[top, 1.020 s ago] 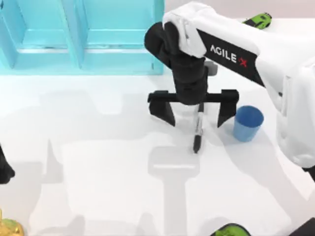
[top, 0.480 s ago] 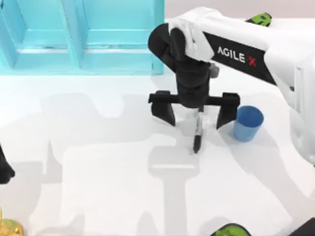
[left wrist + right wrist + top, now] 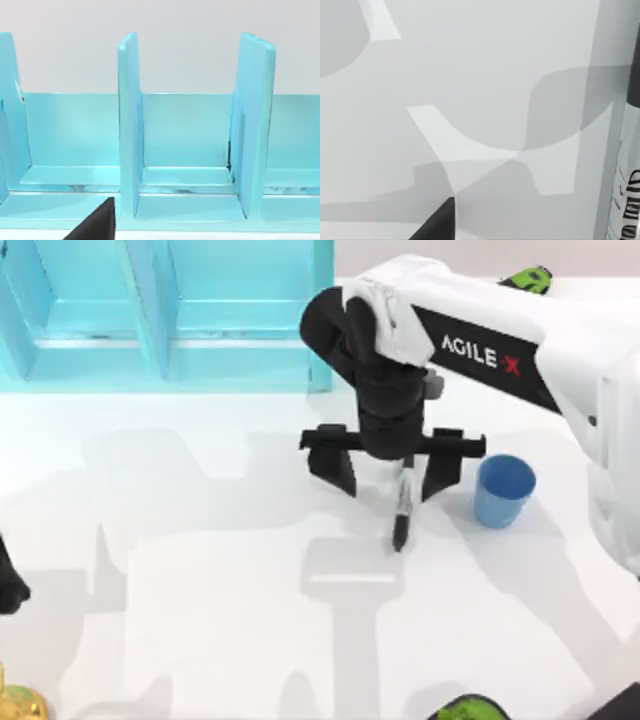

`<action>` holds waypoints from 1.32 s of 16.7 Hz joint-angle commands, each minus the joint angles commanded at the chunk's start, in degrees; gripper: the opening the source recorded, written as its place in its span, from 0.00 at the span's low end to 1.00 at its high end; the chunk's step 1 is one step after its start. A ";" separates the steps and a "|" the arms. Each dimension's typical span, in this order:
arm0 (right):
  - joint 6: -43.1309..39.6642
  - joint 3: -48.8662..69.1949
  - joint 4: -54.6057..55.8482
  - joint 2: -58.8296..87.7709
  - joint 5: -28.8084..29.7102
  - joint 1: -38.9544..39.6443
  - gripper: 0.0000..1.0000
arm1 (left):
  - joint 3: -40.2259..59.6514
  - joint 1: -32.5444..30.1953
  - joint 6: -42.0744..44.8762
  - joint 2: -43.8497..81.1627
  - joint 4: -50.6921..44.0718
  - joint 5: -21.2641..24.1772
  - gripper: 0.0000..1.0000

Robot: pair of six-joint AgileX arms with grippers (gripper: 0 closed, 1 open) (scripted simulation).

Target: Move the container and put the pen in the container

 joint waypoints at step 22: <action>6.15 -7.95 -2.88 -16.36 -2.51 4.50 0.00 | 0.00 0.00 0.00 0.00 0.00 0.00 1.00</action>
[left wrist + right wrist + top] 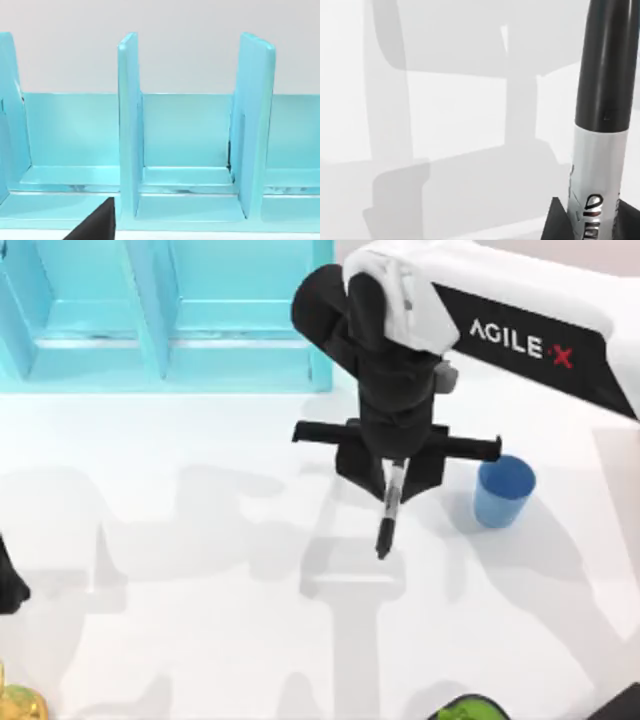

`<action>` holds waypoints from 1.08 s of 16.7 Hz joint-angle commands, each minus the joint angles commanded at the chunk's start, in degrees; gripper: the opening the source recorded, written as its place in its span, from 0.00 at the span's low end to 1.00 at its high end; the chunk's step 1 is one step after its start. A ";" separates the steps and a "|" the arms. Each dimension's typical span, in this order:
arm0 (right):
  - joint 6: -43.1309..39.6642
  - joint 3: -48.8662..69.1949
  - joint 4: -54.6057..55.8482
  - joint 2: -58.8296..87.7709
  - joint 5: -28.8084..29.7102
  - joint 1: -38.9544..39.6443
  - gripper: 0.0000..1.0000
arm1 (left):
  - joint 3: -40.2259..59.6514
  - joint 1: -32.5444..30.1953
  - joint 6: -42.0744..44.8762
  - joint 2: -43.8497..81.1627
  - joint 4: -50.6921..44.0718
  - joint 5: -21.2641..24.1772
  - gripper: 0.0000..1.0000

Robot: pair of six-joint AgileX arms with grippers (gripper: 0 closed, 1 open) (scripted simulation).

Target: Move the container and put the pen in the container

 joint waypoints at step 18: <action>-5.27 -17.20 18.06 -12.75 13.44 4.49 0.00 | 0.00 0.00 0.00 0.00 0.00 0.00 1.00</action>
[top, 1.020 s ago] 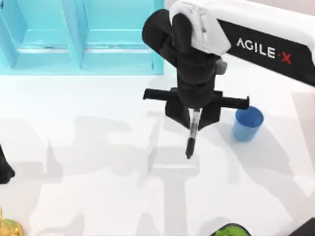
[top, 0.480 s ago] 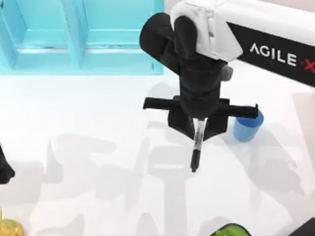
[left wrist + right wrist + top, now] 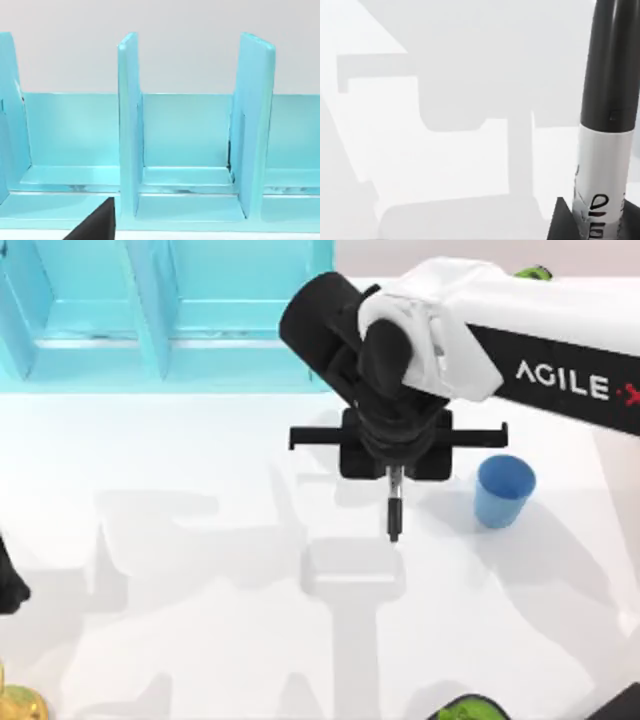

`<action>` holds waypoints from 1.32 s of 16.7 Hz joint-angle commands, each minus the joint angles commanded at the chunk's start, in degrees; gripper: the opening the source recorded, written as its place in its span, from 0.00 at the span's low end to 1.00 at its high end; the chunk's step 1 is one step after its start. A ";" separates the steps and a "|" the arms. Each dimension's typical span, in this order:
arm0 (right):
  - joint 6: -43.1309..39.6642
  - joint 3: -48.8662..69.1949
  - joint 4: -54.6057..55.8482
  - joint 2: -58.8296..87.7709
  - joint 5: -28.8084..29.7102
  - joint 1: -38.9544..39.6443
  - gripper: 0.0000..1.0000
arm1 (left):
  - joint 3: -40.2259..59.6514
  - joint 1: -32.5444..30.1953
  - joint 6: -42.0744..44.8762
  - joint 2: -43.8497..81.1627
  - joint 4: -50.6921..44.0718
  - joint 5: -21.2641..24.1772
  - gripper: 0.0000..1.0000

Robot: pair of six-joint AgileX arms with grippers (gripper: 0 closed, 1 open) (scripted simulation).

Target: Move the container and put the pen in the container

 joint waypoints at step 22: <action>-49.56 -61.90 115.01 -26.39 49.71 8.22 0.00 | 0.00 0.00 0.00 0.00 0.00 0.00 1.00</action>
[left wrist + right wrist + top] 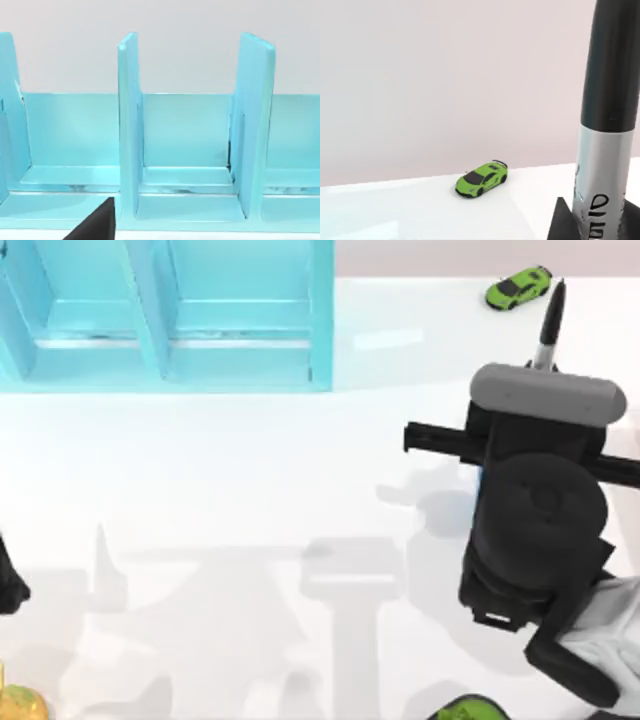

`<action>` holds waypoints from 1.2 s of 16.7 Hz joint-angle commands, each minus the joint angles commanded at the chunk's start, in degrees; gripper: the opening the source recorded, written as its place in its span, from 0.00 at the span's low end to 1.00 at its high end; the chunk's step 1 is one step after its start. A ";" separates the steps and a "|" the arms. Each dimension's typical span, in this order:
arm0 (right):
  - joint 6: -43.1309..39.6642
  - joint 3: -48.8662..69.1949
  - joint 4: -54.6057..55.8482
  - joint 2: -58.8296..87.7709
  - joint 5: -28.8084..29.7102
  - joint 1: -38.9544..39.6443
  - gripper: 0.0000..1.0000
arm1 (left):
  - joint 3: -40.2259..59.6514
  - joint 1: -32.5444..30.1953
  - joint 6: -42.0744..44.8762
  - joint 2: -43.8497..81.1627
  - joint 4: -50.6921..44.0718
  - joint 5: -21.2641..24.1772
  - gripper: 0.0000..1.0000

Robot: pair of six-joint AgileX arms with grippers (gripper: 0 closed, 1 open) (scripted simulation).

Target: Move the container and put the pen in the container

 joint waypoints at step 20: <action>0.40 0.55 7.48 4.04 -6.66 -6.35 0.00 | 0.00 0.00 0.00 0.00 0.00 0.00 1.00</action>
